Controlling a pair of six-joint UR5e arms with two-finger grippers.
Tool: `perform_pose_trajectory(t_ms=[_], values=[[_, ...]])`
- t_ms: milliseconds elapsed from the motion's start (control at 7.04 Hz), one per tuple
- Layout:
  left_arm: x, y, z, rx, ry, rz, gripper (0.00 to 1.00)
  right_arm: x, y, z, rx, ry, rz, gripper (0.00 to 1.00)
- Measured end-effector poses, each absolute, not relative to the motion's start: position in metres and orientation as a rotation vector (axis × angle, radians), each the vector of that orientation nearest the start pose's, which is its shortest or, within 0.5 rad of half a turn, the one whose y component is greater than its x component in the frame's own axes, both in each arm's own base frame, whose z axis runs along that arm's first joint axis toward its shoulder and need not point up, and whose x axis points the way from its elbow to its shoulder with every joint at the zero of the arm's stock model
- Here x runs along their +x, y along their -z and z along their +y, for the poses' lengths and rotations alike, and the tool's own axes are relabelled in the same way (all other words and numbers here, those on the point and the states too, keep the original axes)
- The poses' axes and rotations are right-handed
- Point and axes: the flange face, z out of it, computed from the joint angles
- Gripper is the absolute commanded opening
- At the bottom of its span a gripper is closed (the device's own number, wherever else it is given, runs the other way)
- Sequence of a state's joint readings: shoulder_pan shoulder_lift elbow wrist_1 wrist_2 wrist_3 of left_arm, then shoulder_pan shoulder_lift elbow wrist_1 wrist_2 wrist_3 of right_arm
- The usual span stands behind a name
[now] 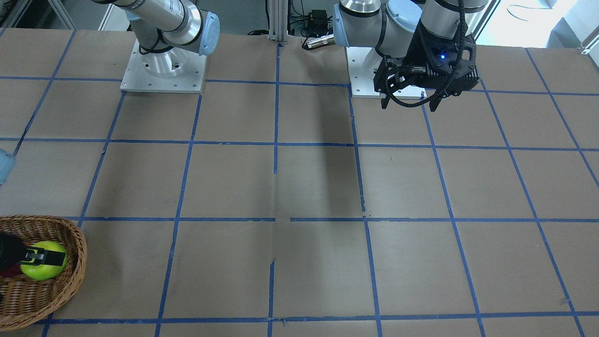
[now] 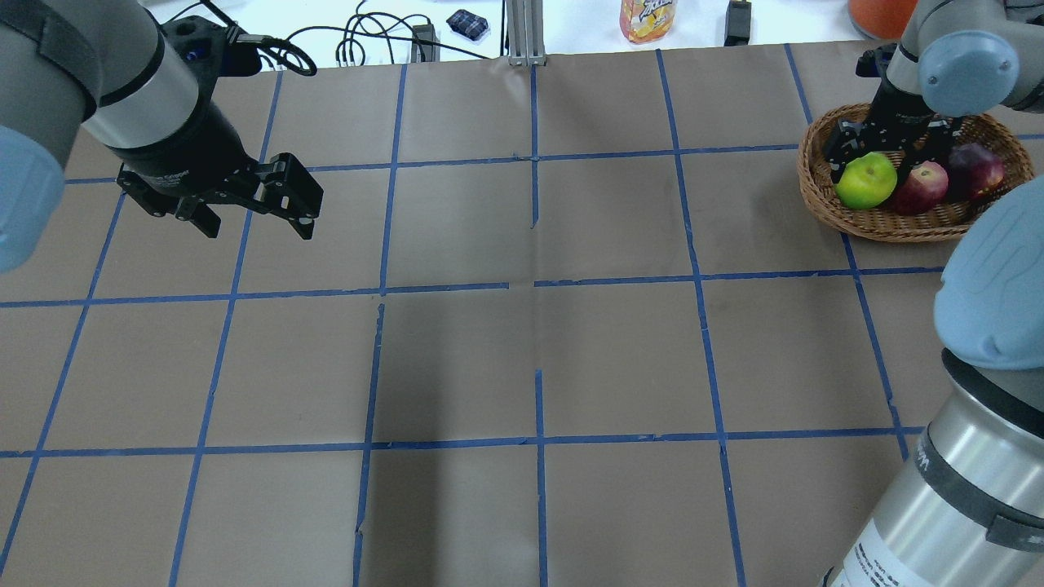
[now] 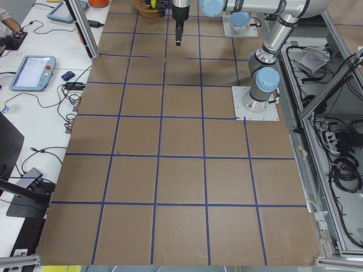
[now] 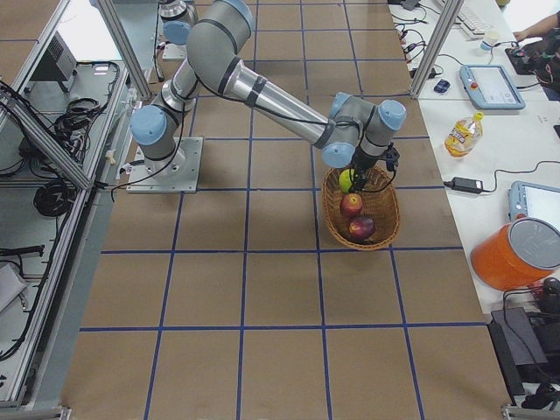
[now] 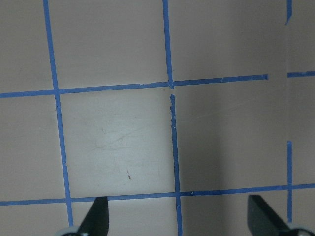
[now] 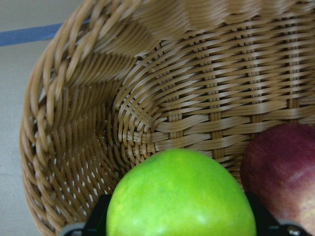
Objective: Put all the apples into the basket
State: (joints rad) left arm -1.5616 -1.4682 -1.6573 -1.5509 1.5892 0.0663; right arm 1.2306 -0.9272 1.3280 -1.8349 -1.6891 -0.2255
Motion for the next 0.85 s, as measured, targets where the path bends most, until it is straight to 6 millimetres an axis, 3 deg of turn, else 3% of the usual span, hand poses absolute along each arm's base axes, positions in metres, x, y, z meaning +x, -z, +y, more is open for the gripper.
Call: perform_pose_trajectory(t_ms=[284,426,568,852], values=[[-0.127,-0.496,-0.453,0.089,0.055,3.119,1.0,-0.117,-0.264,-0.695,0.163,-0.276,3.209,1.0],[-0.127,-0.496,-0.453,0.089,0.056,3.12,1.0,-0.107,-0.292,-0.684,0.156,-0.286,3.201,1.0],[-0.128,-0.496,-0.453,0.09,0.056,3.12,1.0,-0.087,-0.329,-0.669,0.143,-0.294,3.173,1.0],[-0.128,-0.496,-0.453,0.09,0.057,3.12,1.0,-0.019,-0.409,-0.634,0.113,-0.22,3.139,1.0]])
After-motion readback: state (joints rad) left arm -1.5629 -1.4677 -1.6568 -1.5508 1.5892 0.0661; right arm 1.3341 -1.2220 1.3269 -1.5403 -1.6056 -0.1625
